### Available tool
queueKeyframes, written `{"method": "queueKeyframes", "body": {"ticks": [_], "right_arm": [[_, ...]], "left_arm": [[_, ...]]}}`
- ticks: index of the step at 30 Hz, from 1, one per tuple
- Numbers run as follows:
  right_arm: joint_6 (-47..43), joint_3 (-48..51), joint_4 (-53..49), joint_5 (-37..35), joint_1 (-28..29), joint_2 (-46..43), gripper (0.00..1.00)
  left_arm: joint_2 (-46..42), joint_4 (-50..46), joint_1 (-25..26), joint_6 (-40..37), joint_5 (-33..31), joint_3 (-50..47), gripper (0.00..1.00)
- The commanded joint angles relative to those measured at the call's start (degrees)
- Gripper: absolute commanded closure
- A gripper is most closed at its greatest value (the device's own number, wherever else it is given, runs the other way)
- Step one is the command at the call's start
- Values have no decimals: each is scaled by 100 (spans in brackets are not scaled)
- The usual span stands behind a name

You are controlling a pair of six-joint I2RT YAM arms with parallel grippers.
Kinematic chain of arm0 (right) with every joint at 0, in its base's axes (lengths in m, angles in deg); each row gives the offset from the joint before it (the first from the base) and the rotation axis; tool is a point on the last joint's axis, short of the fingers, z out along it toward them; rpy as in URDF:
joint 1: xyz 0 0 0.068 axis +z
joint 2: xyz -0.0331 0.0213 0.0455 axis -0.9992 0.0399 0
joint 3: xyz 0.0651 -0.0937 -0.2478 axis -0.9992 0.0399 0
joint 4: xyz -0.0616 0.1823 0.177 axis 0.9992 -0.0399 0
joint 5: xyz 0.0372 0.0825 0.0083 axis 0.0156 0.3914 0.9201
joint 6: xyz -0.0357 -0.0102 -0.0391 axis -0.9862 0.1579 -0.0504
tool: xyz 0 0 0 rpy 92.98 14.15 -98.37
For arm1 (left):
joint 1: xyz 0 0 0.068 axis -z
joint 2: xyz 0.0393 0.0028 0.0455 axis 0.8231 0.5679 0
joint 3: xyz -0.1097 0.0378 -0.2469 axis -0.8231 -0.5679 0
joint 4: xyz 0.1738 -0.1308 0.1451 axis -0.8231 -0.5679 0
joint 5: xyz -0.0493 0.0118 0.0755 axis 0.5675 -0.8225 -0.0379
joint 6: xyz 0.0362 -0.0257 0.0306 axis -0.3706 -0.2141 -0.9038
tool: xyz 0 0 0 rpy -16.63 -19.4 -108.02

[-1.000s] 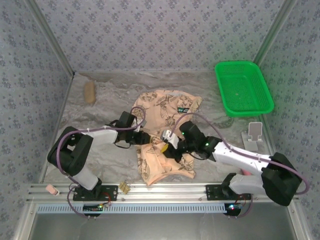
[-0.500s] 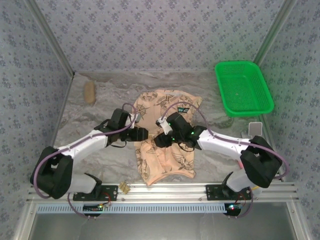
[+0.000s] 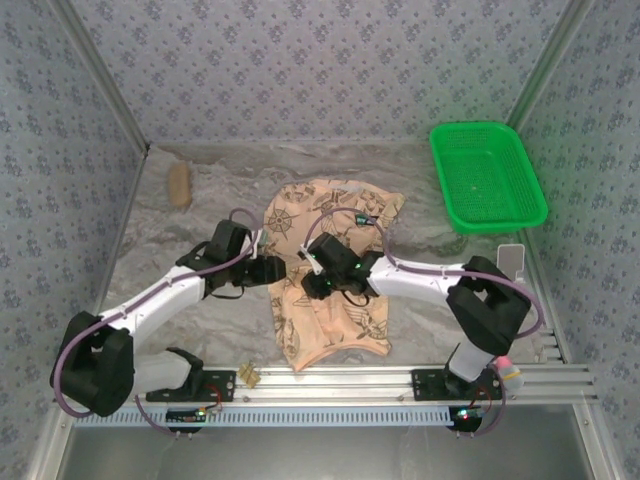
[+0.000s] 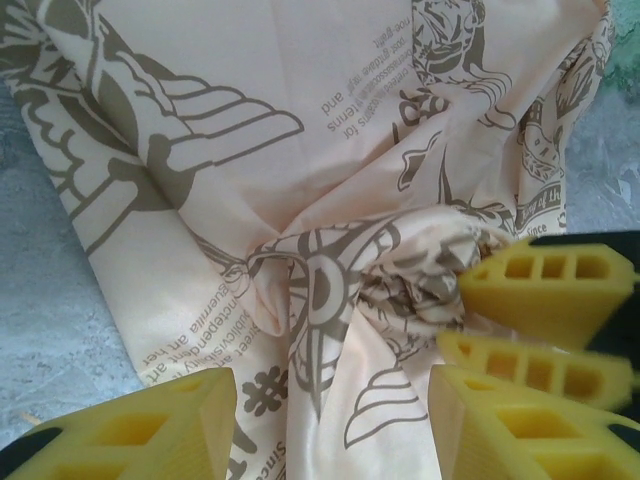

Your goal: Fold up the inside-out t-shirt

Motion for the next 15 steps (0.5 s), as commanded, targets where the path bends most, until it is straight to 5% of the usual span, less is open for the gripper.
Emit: {"method": "queueKeyframes", "body": {"ticks": [1, 7, 15], "right_arm": [[-102, -390, -179, -534, -7, 135, 75], [-445, -488, -159, 110, -9, 76, 99], [-768, -108, 220, 993, 3, -624, 100]], "left_arm": [[-178, -202, -29, 21, -2, -28, 47], [-415, -74, -38, -14, 43, -114, 47], [-537, 236, -48, 85, 237, -226, 47]]}}
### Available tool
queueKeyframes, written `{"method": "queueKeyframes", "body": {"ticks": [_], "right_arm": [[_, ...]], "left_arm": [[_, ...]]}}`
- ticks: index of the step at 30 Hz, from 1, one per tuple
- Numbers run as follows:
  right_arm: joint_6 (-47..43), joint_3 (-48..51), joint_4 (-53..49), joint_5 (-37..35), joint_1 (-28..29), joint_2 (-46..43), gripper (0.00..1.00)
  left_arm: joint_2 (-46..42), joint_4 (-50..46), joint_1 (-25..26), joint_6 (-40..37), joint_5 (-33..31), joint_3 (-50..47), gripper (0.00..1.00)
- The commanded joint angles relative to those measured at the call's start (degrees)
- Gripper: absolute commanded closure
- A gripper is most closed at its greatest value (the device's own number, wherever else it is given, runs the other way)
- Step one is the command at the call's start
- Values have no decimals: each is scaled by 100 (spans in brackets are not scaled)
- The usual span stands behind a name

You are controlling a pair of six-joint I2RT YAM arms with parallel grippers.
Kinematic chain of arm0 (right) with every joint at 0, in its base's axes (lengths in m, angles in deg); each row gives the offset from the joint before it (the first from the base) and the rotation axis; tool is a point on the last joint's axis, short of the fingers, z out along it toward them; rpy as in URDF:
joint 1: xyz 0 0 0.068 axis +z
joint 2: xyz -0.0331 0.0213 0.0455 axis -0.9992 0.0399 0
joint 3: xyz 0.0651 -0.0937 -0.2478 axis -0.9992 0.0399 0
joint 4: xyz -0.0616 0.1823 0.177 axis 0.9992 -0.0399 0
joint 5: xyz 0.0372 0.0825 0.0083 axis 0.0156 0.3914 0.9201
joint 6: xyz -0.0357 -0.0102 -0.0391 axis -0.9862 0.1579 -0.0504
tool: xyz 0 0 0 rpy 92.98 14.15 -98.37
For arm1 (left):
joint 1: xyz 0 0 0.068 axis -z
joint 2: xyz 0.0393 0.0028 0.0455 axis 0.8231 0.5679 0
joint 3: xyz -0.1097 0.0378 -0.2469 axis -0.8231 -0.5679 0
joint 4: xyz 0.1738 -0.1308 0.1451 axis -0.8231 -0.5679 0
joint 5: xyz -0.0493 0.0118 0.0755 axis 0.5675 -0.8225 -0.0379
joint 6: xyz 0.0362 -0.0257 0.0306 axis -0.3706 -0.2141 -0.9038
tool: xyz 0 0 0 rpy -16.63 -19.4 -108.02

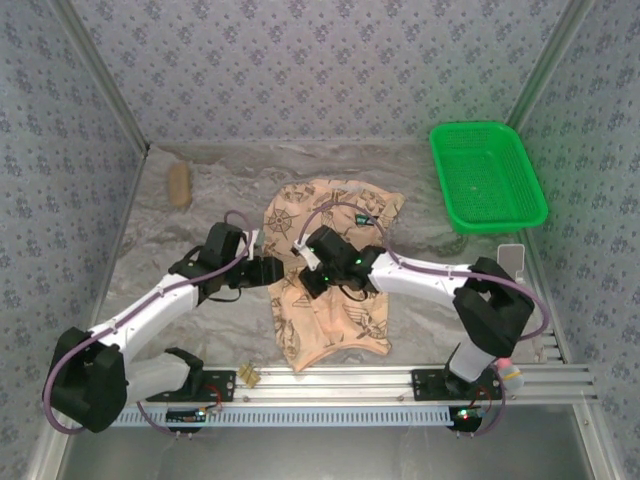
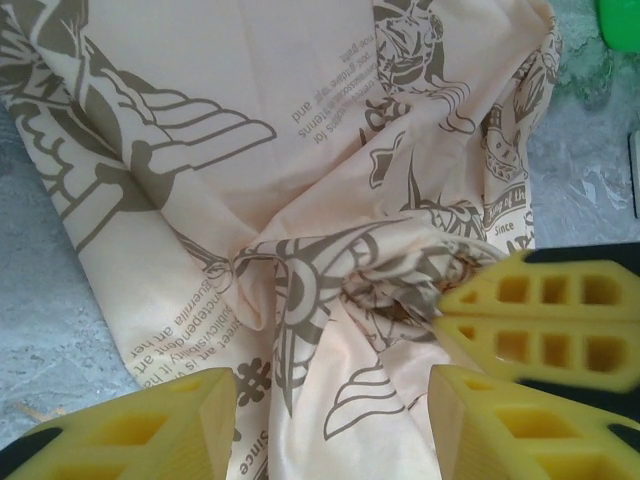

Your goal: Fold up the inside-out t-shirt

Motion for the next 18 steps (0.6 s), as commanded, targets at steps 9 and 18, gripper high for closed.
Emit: {"method": "queueKeyframes", "body": {"ticks": [9, 18], "right_arm": [[306, -110, 858, 1130, -330, -486, 100], [1852, -265, 1609, 3040, -1137, 134, 100]], "left_arm": [[-192, 469, 17, 135, 502, -98, 46], [-111, 1193, 239, -27, 746, -266, 43]]}}
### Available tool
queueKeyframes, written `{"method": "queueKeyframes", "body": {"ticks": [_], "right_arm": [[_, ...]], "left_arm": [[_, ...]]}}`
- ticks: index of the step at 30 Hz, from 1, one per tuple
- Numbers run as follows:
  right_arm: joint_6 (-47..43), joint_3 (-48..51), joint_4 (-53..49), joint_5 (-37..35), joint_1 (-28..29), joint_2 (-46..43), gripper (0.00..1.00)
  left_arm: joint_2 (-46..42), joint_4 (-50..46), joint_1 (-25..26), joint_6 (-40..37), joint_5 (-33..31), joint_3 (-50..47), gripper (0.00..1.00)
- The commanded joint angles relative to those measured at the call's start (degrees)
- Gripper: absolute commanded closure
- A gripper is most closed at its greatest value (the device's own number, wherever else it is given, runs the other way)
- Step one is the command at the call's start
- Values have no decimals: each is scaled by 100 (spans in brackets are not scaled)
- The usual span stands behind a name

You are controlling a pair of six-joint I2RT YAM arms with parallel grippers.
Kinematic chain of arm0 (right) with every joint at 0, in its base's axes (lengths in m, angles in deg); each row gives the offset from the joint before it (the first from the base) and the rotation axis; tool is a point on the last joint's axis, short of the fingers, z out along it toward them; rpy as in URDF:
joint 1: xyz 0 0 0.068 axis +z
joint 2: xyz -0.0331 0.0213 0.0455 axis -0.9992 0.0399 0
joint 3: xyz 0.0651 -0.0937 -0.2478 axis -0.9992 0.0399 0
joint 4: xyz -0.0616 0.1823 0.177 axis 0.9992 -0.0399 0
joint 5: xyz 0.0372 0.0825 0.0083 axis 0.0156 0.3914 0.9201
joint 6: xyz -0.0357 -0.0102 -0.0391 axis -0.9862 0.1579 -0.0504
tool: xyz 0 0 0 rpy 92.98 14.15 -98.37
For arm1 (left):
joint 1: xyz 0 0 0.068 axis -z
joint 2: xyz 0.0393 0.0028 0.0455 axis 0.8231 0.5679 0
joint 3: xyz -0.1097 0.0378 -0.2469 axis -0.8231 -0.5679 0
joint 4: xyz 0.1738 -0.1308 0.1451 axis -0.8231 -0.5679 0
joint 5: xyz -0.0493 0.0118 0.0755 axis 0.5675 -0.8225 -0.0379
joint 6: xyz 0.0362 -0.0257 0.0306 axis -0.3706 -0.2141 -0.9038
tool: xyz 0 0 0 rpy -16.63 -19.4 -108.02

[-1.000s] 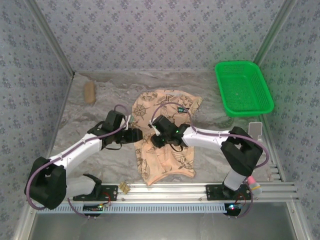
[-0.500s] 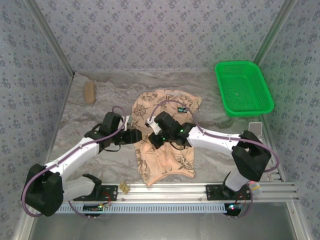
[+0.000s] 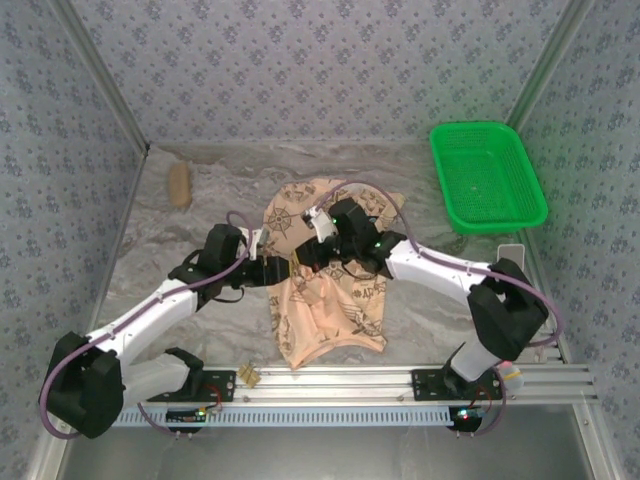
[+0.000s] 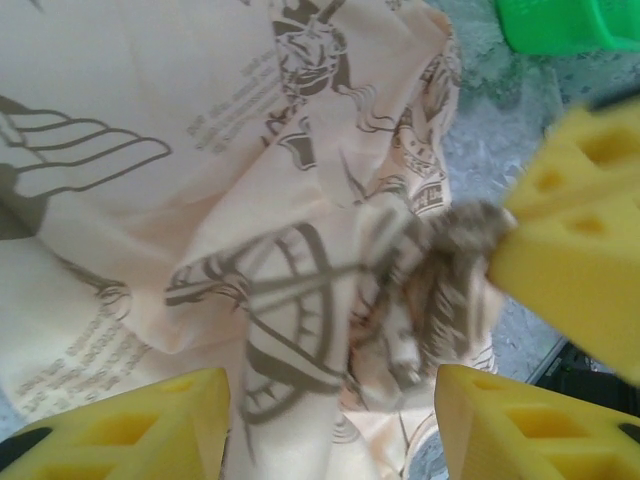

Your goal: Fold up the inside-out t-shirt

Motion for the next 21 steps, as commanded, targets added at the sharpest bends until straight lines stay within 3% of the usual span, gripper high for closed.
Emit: {"method": "queueKeyframes", "body": {"ticks": [1, 9, 14, 16, 17, 18, 20, 21], "right_arm": [[792, -156, 420, 1121, -146, 273, 100], [685, -43, 452, 1632, -44, 138, 100], [765, 0, 422, 1738, -110, 47, 100], [595, -16, 271, 1727, -84, 2, 100], [377, -63, 3, 1500, -78, -36, 100], [148, -80, -301, 1049, -75, -110, 96], [-265, 67, -628, 30, -96, -402, 72], [-582, 265, -595, -354, -67, -639, 69]], "left_arm": [[100, 515, 154, -131, 223, -60, 43], [208, 1004, 300, -213, -256, 15, 44], [375, 938, 319, -497, -499, 124, 82], [348, 1188, 333, -699, -220, 71, 99], [327, 1263, 332, -713, 8, 108, 100], [305, 1265, 336, -605, 169, 167, 100], [285, 1263, 331, -265, 527, 259, 100], [295, 1340, 337, -12, 798, 282, 100]]}}
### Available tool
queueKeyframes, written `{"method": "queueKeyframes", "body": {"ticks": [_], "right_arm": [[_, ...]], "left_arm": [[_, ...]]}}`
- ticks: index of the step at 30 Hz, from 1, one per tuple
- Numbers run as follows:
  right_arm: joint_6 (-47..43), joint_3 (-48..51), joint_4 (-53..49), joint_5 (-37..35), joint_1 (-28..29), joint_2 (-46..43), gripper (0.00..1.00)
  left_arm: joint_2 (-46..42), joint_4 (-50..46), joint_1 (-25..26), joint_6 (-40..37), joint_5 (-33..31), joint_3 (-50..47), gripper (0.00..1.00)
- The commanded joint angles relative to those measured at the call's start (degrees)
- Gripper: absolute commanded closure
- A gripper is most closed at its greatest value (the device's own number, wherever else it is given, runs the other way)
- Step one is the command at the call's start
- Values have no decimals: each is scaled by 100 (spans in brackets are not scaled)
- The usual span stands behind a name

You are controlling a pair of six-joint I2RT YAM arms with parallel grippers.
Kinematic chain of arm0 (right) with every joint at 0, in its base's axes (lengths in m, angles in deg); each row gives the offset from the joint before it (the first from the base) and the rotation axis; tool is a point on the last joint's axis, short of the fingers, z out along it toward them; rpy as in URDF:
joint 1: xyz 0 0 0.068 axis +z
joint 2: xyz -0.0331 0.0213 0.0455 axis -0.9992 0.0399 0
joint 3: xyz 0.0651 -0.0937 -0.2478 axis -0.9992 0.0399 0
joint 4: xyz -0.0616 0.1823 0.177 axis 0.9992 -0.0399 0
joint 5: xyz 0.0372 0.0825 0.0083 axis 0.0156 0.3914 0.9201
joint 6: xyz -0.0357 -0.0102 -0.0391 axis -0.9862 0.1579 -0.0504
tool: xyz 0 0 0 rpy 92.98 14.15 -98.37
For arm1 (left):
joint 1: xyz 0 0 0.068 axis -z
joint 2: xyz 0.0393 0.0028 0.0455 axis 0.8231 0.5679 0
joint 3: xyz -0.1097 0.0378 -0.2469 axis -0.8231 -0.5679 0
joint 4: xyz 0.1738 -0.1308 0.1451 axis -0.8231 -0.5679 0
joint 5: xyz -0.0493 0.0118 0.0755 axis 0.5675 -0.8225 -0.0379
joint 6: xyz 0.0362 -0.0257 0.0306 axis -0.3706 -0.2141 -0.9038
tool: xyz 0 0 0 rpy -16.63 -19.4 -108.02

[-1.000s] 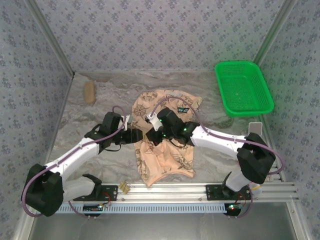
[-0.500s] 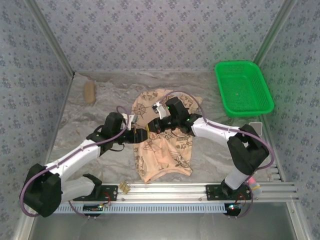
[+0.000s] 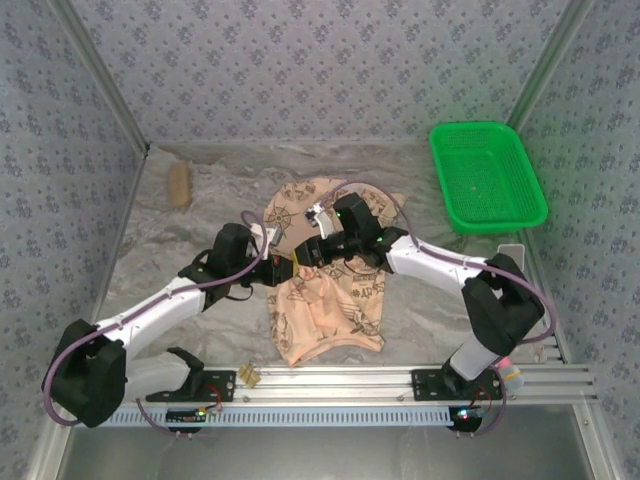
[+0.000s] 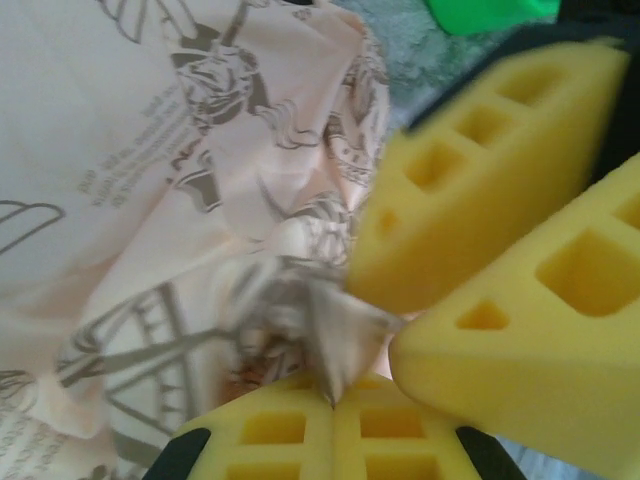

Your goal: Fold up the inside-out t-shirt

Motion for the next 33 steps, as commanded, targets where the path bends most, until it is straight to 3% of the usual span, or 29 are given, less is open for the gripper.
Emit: {"method": "queueKeyframes", "body": {"ticks": [1, 3, 6, 12, 16, 17, 21, 24, 28, 30, 33], "right_arm": [[-1186, 430, -432, -1262, 165, -853, 68], [-2387, 1079, 13, -1851, 558, -1568, 67], [-3477, 1894, 435, -2166, 850, -2206, 69], [-3740, 1966, 326, -2593, 1022, -1657, 66], [-3991, 1901, 166, -2674, 1086, -1220, 96], [-4160, 1968, 138, -2579, 1168, -1173, 100], [-4701, 2416, 198, -2147, 1665, -1213, 100], [-4995, 2650, 321, -2233, 1874, -1294, 100], [-6404, 3349, 1147, -2160, 2126, -1941, 100], [-6351, 3495, 1638, -2391, 2054, -2224, 89], [-6487, 3337, 1432, -2095, 1796, -2617, 84]], "left_arm": [[-17, 588, 7, 606, 847, 281, 100], [6, 638, 3, 1056, 1195, 297, 100], [-85, 533, -6, 1318, 1428, 248, 100], [-8, 682, -13, 1726, 1968, 293, 100], [-79, 771, -14, 1794, 2122, 359, 100], [-110, 755, -28, 1802, 2120, 396, 100], [-213, 753, -200, 2040, 1998, 475, 100], [-200, 902, -343, 2167, 1912, 339, 100], [62, 874, -406, 2315, 2015, 295, 100], [163, 979, -387, 2369, 2103, 201, 100], [238, 816, -372, 2369, 2198, 163, 100]]}}
